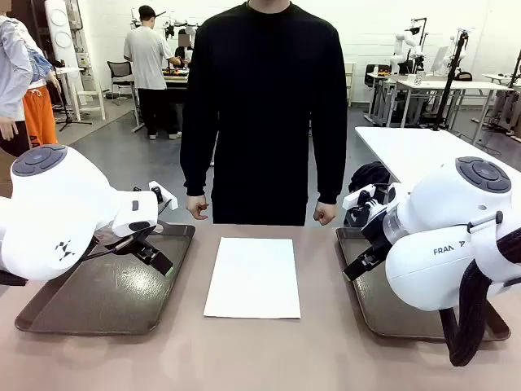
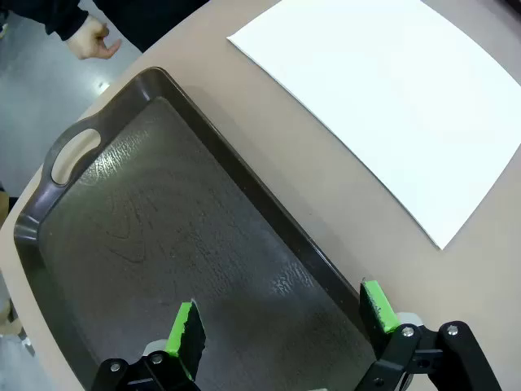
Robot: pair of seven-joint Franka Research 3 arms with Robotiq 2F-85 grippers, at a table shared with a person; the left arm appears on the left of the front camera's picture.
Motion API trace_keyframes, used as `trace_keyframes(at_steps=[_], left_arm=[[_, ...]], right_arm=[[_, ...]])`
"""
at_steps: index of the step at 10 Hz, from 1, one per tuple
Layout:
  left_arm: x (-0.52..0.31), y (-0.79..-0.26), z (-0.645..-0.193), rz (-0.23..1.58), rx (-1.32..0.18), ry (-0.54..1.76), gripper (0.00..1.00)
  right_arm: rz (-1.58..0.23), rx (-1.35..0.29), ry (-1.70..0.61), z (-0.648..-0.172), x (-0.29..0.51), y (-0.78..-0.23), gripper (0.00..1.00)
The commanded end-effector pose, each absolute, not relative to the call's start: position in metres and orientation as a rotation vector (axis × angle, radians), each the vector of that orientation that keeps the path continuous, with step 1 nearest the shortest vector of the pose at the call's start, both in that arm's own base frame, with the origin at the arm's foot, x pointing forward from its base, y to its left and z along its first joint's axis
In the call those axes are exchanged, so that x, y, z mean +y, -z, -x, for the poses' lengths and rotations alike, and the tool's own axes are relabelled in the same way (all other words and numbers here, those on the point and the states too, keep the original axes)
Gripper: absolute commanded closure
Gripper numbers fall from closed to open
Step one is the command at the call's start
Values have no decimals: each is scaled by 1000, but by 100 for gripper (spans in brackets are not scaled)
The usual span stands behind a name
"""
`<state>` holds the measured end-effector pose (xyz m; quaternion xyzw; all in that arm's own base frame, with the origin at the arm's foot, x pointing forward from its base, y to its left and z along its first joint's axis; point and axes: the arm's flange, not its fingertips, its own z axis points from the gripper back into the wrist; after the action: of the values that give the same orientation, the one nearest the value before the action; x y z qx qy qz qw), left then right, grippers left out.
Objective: Sort the A4 documents.
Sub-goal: Receive the A4 Paper.
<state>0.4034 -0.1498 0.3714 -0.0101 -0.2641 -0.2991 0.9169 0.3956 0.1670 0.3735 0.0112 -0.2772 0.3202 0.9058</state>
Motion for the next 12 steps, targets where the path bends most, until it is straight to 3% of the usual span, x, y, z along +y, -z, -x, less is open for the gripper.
trace_keyframes(at_steps=[1,12], left_arm=[[-150,-371,-403,21,-544,615,0],[-150,-371,-403,21,-544,615,0]], right_arm=[[-23,-573,-661,-396,167,-374,0],[-23,-573,-661,-396,167,-374,0]])
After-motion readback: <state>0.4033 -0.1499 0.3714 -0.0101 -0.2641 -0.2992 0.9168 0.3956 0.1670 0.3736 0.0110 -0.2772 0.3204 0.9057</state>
